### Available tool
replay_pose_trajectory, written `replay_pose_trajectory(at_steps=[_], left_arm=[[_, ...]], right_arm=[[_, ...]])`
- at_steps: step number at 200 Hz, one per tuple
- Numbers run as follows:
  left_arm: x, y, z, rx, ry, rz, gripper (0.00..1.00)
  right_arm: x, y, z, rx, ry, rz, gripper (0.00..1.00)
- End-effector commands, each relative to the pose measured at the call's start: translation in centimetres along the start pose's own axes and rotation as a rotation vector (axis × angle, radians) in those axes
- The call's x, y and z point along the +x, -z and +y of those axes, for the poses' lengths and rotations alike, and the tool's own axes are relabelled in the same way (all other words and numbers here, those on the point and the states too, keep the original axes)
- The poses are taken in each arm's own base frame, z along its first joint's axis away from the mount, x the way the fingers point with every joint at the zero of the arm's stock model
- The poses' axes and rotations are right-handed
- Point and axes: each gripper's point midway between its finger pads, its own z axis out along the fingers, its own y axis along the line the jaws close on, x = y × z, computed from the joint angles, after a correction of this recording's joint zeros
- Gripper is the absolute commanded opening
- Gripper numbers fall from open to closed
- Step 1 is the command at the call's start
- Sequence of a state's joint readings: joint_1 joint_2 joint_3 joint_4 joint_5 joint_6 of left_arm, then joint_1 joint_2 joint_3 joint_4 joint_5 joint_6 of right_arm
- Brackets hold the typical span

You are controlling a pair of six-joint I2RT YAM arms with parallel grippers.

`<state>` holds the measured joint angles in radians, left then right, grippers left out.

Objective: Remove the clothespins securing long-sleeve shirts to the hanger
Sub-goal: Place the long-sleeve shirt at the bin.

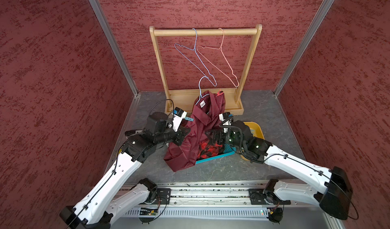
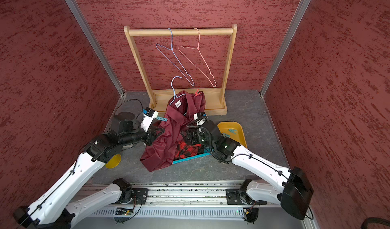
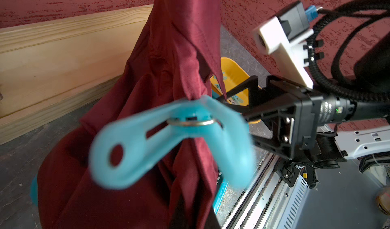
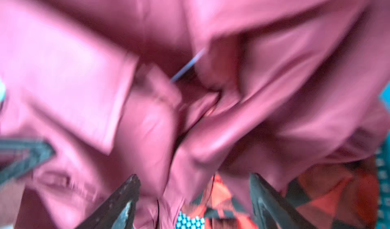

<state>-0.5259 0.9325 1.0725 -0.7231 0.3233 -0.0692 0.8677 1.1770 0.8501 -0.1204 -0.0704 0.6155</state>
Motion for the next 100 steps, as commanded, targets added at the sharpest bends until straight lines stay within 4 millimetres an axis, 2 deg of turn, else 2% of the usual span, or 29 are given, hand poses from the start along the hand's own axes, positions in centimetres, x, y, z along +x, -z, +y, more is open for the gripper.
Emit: replay_pose_trajectory(at_steps=[1, 27, 69, 100], left_arm=[[-2.0, 0.1, -0.5, 0.038, -0.053, -0.061, 0.0], [-2.2, -0.1, 0.1, 0.032, -0.047, -0.058, 0.0], [-2.5, -0.3, 0.7, 0.029, -0.047, -0.046, 0.0], [-3.0, -0.4, 0.8, 0.029, -0.047, -0.042, 0.0]], right_arm=[[2.0, -0.1, 1.8, -0.031, 0.079, 0.085, 0.9], [3.8, -0.2, 5.1, -0.128, 0.151, 0.141, 0.93], [6.2, -1.9, 9.9, -0.281, 0.215, 0.223, 0.97], [7.5, -3.5, 11.6, -0.34, 0.246, 0.264, 0.96]])
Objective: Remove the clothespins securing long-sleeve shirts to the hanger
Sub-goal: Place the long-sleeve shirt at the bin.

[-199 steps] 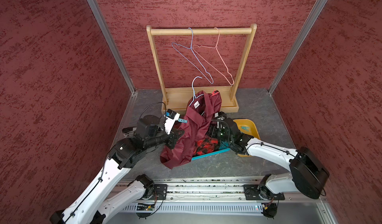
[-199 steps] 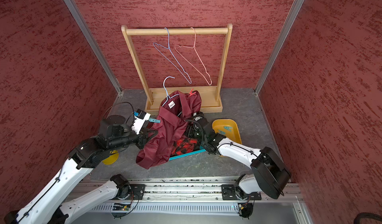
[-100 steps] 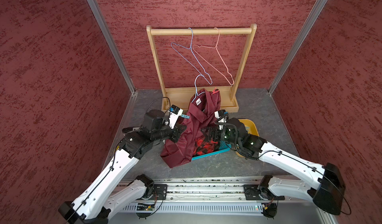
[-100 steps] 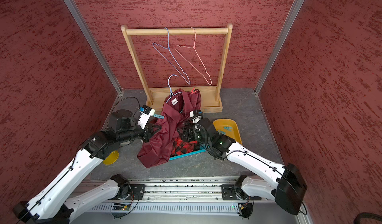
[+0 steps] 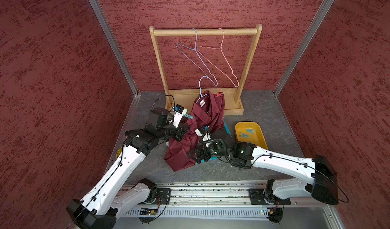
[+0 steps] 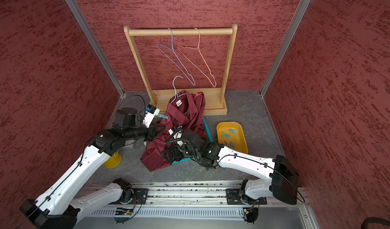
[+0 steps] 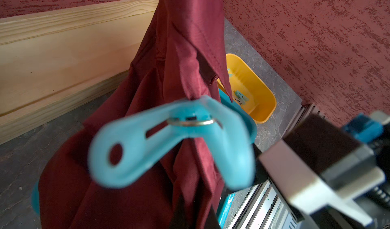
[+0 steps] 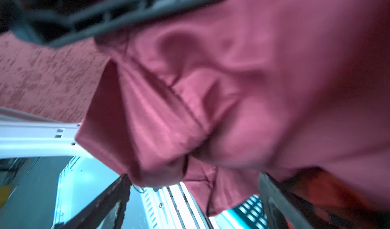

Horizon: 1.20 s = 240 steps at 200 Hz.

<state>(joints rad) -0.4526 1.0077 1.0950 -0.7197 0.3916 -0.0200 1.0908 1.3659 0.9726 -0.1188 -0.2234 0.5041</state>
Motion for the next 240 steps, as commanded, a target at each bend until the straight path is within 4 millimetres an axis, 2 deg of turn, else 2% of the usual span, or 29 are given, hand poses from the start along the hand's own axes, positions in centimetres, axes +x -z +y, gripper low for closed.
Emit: replay_pose_trajectory(at_steps=[1, 22, 33, 57, 69, 87, 97, 120, 139, 157, 184, 208, 240], left_arm=[[-2.6, 0.9, -0.8, 0.025, -0.055, -0.074, 0.0], [-2.9, 1.0, -0.9, 0.027, -0.053, -0.081, 0.0], [-2.9, 0.9, -0.9, 0.028, -0.05, -0.075, 0.0], [-3.1, 1.0, -0.9, 0.029, -0.048, -0.078, 0.0], [-3.2, 1.0, -1.0, 0.033, -0.047, -0.078, 0.0], [-3.2, 1.3, -1.0, 0.027, -0.048, -0.081, 0.0], [-3.2, 1.6, -1.0, 0.023, -0.051, -0.081, 0.0], [-3.6, 2.9, -1.5, 0.015, -0.06, -0.1, 0.0], [-3.7, 4.1, -1.9, 0.013, -0.06, -0.111, 0.0], [-3.4, 5.0, -2.3, 0.012, -0.061, -0.112, 0.0], [-2.9, 6.0, -2.5, 0.004, -0.064, -0.116, 0.0], [-2.3, 6.3, -2.8, 0.01, -0.062, -0.101, 0.0], [-1.4, 6.8, -2.9, 0.006, -0.057, -0.083, 0.0]], right_arm=[[-1.0, -1.1, 2.4, -0.091, 0.057, -0.004, 0.96], [-1.6, -1.7, 3.2, -0.121, 0.08, -0.015, 0.93], [-1.0, -3.0, 2.8, -0.117, 0.081, 0.014, 0.89], [-1.2, -4.4, 2.6, -0.114, 0.097, 0.025, 0.72], [-1.4, -4.8, 2.7, -0.112, 0.102, 0.024, 0.55], [-1.7, -5.0, 2.2, -0.089, 0.098, 0.007, 0.17], [-1.9, -4.9, 1.7, -0.059, 0.091, -0.008, 0.0], [-2.9, -4.3, -0.3, 0.05, 0.079, -0.053, 0.0], [-4.8, -3.4, -2.0, 0.138, 0.071, -0.118, 0.0], [-6.6, -2.3, -4.8, 0.265, 0.05, -0.18, 0.0], [-8.2, -0.7, -8.6, 0.406, 0.016, -0.247, 0.0], [-8.2, -0.5, -11.4, 0.504, -0.016, -0.265, 0.0], [-6.4, -1.3, -15.0, 0.6, -0.101, -0.277, 0.0]])
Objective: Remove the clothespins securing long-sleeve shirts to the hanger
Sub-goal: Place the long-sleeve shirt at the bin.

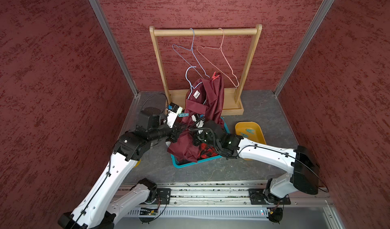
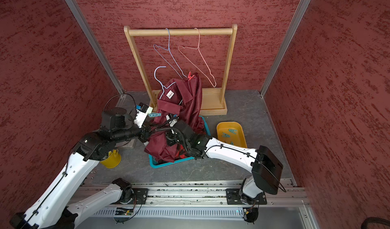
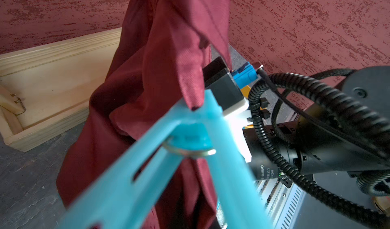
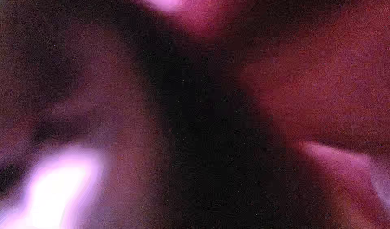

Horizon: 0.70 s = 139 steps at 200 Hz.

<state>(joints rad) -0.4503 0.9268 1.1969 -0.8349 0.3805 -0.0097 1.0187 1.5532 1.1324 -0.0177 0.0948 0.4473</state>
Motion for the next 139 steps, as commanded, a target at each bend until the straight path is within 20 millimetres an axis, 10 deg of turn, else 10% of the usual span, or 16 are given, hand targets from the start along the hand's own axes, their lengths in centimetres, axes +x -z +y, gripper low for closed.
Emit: replay_pose_trajectory(at_steps=[1, 52, 139], left_arm=[[0.1, 2.4, -1.2, 0.013, -0.024, -0.018, 0.0], [2.7, 2.3, -1.3, 0.006, -0.027, 0.059, 0.0], [1.3, 2.3, -0.6, -0.044, 0.001, -0.001, 0.0]], right_arm=[[2.3, -1.1, -8.8, 0.322, -0.09, -0.003, 0.0], [5.4, -2.8, -9.5, 0.301, -0.208, 0.029, 0.0], [6.3, 1.5, -6.8, 0.123, -0.248, 0.055, 0.24]])
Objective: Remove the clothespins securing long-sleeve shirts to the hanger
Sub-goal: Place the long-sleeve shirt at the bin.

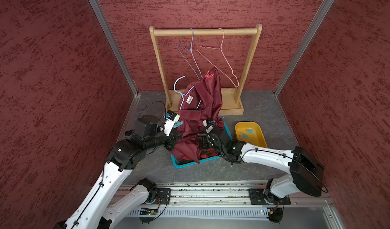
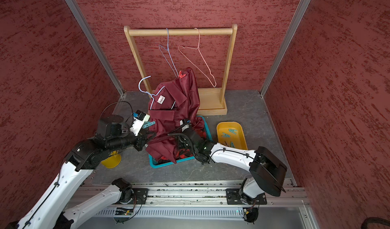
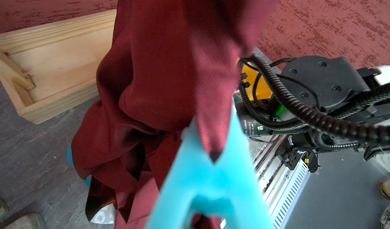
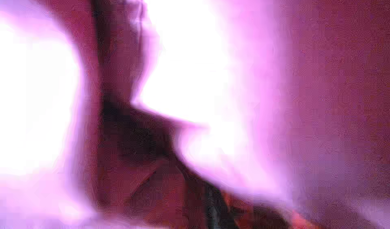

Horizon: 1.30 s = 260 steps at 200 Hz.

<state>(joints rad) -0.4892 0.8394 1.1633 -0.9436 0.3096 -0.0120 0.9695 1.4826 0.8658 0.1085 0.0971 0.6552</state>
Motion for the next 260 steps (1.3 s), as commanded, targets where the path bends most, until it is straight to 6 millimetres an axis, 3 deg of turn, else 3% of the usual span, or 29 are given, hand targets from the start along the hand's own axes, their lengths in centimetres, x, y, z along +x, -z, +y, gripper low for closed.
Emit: replay_pose_trajectory(at_steps=[1, 20, 47, 84, 113, 140, 169, 187, 198, 232, 260], left_arm=[[-1.7, 0.8, -0.4, 0.002, 0.003, -0.058, 0.0], [-1.6, 0.7, -0.2, -0.006, 0.006, -0.054, 0.0], [-2.0, 1.3, -0.3, -0.015, -0.009, -0.05, 0.0], [-2.6, 2.0, -0.7, -0.012, -0.007, -0.026, 0.0], [-2.4, 2.7, -0.7, -0.024, -0.006, -0.01, 0.0], [-1.8, 3.0, -0.3, -0.063, 0.008, 0.047, 0.0], [-0.9, 3.5, -0.3, -0.075, 0.024, 0.062, 0.0], [-0.5, 3.8, -0.3, -0.077, 0.03, 0.071, 0.0], [-0.3, 3.9, -0.3, -0.076, 0.03, 0.072, 0.0], [0.1, 3.8, -0.2, -0.08, 0.032, 0.09, 0.0], [0.7, 3.6, 0.1, -0.097, 0.039, 0.109, 0.0]], right_arm=[[0.6, 0.5, -1.4, 0.046, -0.025, 0.018, 0.24], [0.2, 0.5, -1.2, 0.043, -0.023, 0.011, 0.18], [-1.8, 0.3, -0.5, 0.052, 0.004, -0.043, 0.0], [-4.0, -2.4, -0.7, 0.1, -0.011, -0.08, 0.0], [-3.7, -3.9, -1.3, 0.101, -0.055, -0.088, 0.0], [-3.2, -3.2, -0.2, 0.017, -0.102, -0.067, 0.16], [-4.2, 0.0, 0.7, -0.028, -0.073, -0.091, 0.48], [-4.5, 1.9, 2.9, -0.133, -0.007, -0.053, 0.69], [-3.7, 2.5, 4.1, -0.193, 0.028, 0.009, 0.79], [-2.0, 4.3, 5.4, -0.264, 0.071, 0.125, 0.93], [-1.3, 5.3, 4.8, -0.254, 0.091, 0.168, 0.98]])
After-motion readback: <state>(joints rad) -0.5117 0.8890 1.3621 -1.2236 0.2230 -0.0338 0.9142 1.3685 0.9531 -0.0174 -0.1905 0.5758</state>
